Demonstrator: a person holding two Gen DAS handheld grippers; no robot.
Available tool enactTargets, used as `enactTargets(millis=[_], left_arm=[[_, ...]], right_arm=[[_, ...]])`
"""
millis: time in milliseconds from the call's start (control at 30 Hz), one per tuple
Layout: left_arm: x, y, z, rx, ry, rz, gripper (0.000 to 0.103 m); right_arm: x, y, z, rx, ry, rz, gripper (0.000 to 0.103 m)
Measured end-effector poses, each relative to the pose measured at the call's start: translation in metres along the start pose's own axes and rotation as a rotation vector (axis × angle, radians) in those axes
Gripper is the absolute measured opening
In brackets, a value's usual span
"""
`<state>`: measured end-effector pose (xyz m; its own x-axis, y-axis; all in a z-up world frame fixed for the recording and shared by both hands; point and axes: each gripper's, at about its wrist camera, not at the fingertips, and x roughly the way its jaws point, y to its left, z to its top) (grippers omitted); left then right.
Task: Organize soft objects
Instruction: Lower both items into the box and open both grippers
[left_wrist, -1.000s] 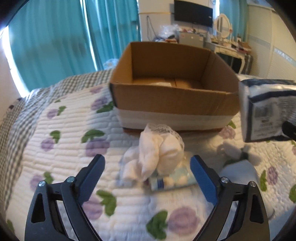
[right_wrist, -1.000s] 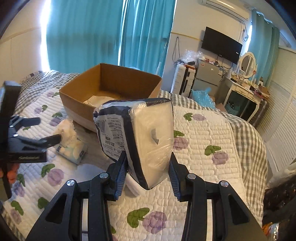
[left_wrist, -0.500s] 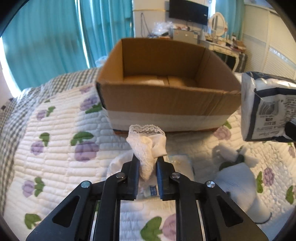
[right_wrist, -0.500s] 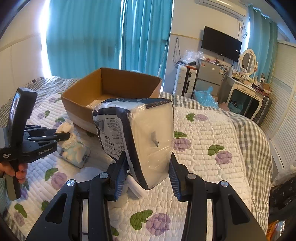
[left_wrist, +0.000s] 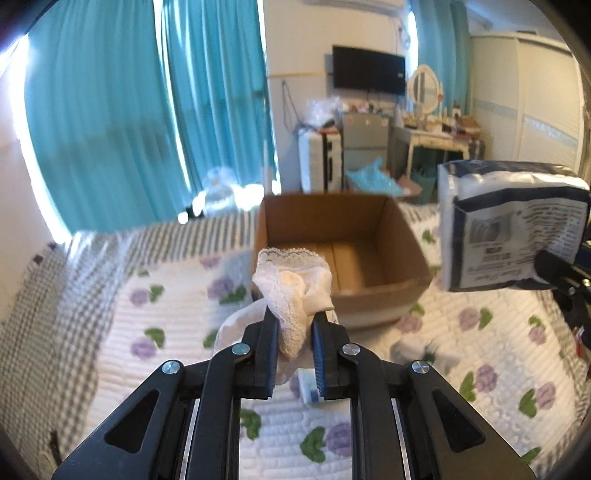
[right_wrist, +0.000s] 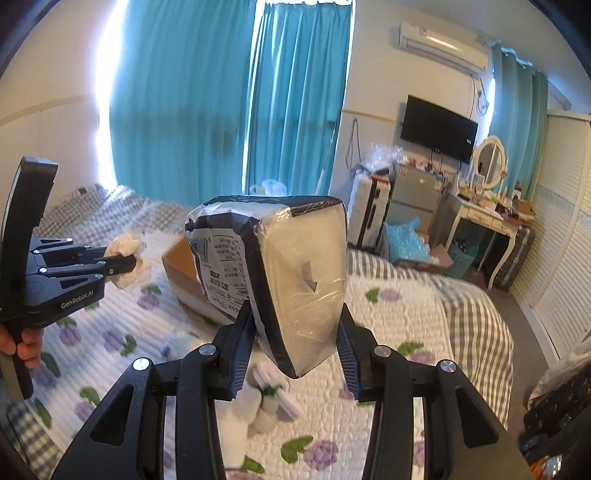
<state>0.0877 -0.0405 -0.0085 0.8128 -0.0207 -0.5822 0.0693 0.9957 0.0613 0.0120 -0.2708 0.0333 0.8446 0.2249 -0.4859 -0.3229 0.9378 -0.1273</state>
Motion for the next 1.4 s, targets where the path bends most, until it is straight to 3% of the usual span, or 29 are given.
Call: enactTargets(millis=[233, 467, 700, 800, 833, 867, 900, 933, 967, 1033, 1200, 1300, 1400], left_arm=[[0.002, 0.007, 0.04, 0.011, -0.073, 0.014, 0.015], [0.055, 0.004, 0.067, 0.022, -0.068, 0.033, 0.015], [0.116, 0.003, 0.069, 0.052, -0.022, 0.01, 0.017], [0.138, 0.001, 0.062, 0.084, -0.012, 0.003, 0.022], [0.141, -0.001, 0.061, 0.089, -0.011, -0.004, 0.029], [0.145, -0.002, 0.059, 0.098, -0.001, -0.018, 0.047], [0.148, -0.003, 0.057, 0.099, 0.001, -0.017, 0.058], [0.149, -0.004, 0.055, 0.097, -0.002, -0.007, 0.076], [0.147, -0.004, 0.054, 0.086, -0.02, 0.01, 0.082], [0.139, -0.003, 0.053, 0.063, -0.066, 0.015, 0.082], [0.098, -0.004, 0.065, 0.045, -0.094, 0.021, 0.082], [0.051, -0.004, 0.078, 0.05, -0.146, 0.033, 0.083], [-0.005, -0.003, 0.092, 0.036, -0.189, 0.046, 0.093]], right_arm=[[0.019, 0.005, 0.042, 0.025, -0.054, 0.039, 0.042], [0.091, 0.002, 0.069, 0.047, -0.016, 0.07, 0.042], [0.174, 0.002, 0.068, 0.055, 0.069, 0.056, 0.042], [0.204, -0.005, 0.062, 0.083, 0.105, 0.083, 0.047], [0.211, -0.008, 0.059, 0.092, 0.111, 0.101, 0.049], [0.215, -0.011, 0.056, 0.105, 0.105, 0.1, 0.054], [0.216, -0.013, 0.054, 0.112, 0.096, 0.089, 0.058], [0.214, -0.014, 0.052, 0.109, 0.082, 0.079, 0.064], [0.209, -0.014, 0.051, 0.105, 0.059, 0.056, 0.072], [0.197, -0.017, 0.053, 0.103, 0.029, 0.024, 0.076], [0.149, -0.028, 0.069, 0.118, -0.006, 0.028, 0.077], [0.099, -0.026, 0.086, 0.082, -0.046, -0.006, 0.086], [0.035, -0.022, 0.103, 0.057, -0.087, -0.033, 0.088]])
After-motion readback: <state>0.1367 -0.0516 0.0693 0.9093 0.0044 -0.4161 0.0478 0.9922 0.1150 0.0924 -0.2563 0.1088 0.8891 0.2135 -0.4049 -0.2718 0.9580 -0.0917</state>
